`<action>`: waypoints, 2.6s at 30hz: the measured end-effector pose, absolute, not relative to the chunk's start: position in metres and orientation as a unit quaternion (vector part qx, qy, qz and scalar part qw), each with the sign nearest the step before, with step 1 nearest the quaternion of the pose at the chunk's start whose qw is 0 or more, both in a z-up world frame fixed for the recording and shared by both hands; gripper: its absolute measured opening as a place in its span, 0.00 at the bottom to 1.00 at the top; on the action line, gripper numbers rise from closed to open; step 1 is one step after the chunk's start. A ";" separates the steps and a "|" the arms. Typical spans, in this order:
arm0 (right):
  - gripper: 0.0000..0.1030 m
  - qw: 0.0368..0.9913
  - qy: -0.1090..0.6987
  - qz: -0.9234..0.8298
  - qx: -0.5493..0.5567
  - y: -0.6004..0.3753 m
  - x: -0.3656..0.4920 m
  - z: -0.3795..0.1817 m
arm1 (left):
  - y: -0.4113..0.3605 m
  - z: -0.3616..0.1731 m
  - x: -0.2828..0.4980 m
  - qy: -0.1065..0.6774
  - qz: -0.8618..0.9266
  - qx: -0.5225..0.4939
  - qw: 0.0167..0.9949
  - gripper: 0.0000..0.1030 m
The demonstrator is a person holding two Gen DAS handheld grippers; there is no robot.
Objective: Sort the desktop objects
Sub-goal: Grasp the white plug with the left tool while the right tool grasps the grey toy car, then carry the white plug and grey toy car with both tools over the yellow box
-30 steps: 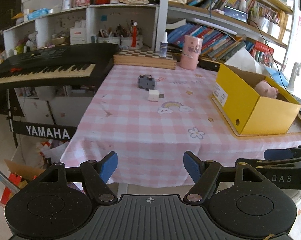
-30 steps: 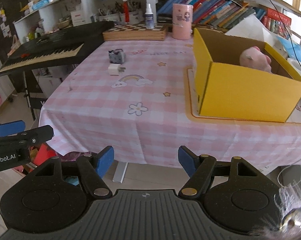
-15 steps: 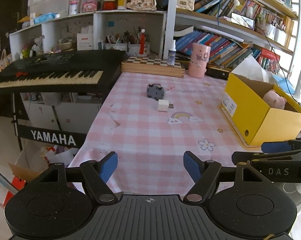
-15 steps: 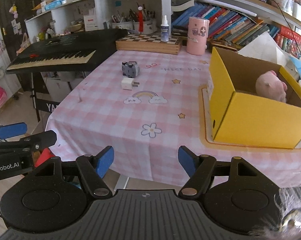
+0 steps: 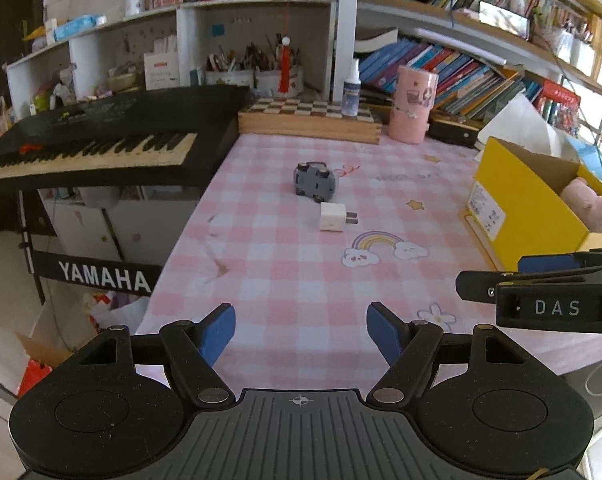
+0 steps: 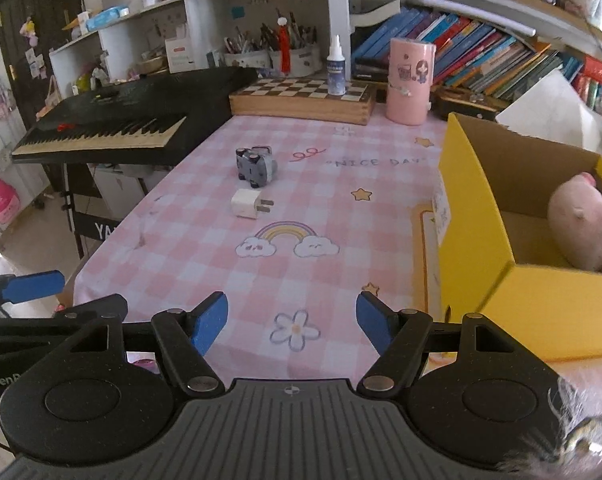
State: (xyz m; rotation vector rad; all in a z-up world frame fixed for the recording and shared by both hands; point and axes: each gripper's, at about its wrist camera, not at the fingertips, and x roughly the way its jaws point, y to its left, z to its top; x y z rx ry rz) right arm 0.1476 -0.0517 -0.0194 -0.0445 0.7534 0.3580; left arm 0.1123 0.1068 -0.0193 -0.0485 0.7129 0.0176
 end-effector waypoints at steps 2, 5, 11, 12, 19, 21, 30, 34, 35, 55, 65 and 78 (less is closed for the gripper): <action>0.68 0.913 0.368 0.177 -0.025 -0.052 0.161 -0.020 | 0.103 -0.023 0.125 0.355 0.007 -0.027 0.935 0.72; 0.68 0.912 0.364 0.187 -0.031 -0.052 0.176 -0.020 | 0.096 -0.028 0.144 0.359 0.003 -0.026 0.933 0.72; 0.68 0.921 0.339 0.191 -0.019 -0.058 0.212 -0.010 | 0.082 -0.036 0.186 0.350 -0.004 -0.017 0.937 0.72; 0.68 0.923 0.335 0.189 -0.016 -0.059 0.218 -0.008 | 0.080 -0.038 0.193 0.346 -0.002 -0.014 0.938 0.71; 0.69 0.928 0.320 0.192 -0.018 -0.057 0.261 0.002 | 0.069 -0.059 0.245 0.353 -0.007 -0.002 0.936 0.70; 0.73 0.929 0.318 0.189 -0.027 -0.053 0.270 0.002 | 0.066 -0.067 0.258 0.361 -0.005 0.003 0.933 0.68; 0.77 0.923 0.320 0.211 -0.046 -0.037 0.307 -0.001 | 0.068 -0.084 0.294 0.378 -0.001 0.013 0.926 0.59; 0.77 0.916 0.331 0.221 -0.047 -0.030 0.321 -0.006 | 0.069 -0.083 0.297 0.375 -0.013 0.019 0.927 0.42; 0.78 0.915 0.333 0.225 -0.048 -0.027 0.325 -0.007 | 0.070 -0.082 0.297 0.377 -0.016 0.018 0.926 0.41; 0.72 0.850 0.381 0.315 -0.184 0.076 0.407 -0.082 | 0.149 -0.059 0.237 0.393 0.111 -0.115 0.906 0.41; 0.41 0.848 0.380 0.336 -0.153 0.071 0.401 -0.077 | 0.143 -0.045 0.236 0.373 0.099 -0.097 0.917 0.41; 0.41 0.870 0.371 0.298 -0.128 0.049 0.370 -0.052 | 0.142 -0.025 0.209 0.343 0.077 -0.086 0.932 0.41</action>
